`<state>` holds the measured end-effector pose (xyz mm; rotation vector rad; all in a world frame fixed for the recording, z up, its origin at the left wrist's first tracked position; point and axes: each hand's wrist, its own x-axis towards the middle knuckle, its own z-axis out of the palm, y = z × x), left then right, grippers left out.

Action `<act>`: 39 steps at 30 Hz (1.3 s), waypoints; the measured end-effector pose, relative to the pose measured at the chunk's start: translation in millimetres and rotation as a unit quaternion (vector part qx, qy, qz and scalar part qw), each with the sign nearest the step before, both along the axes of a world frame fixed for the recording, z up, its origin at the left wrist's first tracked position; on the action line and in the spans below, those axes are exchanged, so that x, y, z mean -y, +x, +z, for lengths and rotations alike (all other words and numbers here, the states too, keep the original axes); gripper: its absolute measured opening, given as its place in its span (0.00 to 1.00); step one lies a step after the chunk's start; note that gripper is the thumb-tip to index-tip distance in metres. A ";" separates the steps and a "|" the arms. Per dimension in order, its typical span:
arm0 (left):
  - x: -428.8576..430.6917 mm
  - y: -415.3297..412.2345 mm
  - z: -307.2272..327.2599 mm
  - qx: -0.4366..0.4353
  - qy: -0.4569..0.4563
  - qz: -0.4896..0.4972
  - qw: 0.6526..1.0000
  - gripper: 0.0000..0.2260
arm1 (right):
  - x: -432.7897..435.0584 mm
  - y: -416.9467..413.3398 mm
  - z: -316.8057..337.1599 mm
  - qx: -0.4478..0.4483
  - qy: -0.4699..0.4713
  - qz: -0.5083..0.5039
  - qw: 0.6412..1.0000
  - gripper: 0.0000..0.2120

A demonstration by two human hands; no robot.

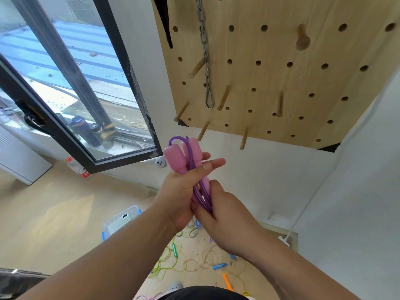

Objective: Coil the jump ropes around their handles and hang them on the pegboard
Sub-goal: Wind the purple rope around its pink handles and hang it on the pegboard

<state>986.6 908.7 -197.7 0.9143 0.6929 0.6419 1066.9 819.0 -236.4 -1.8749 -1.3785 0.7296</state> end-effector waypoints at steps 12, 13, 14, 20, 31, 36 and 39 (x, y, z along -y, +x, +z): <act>-8.9 1.3 -6.5 0.082 -0.090 0.039 0.992 0.05 | -0.7 6.9 0.1 0.021 0.030 -0.032 0.999 0.21; -10.2 2.5 -8.3 0.075 -0.086 0.051 0.992 0.05 | -0.8 5.8 -0.1 0.047 0.029 -0.033 0.998 0.24; -11.2 3.1 -9.8 0.068 -0.080 0.058 0.993 0.07 | -0.3 5.2 -0.6 0.072 0.027 -0.033 0.997 0.27; -19.7 -2.1 -12.7 0.043 -0.056 0.038 0.997 0.24 | 8.4 11.3 0.8 0.075 0.083 -0.051 0.992 0.13; -38.5 -28.3 -31.3 -0.086 0.051 -0.084 0.991 0.23 | 16.5 41.4 16.1 -0.190 0.037 -0.102 0.976 0.09; -36.5 -20.5 -31.7 -0.246 0.269 -0.116 0.924 0.08 | -1.9 30.0 25.3 -0.266 -0.003 -0.066 0.962 0.11; -38.5 -15.7 -31.9 -0.302 0.309 -0.131 0.892 0.03 | -16.8 27.3 27.6 -0.266 0.051 -0.106 0.957 0.17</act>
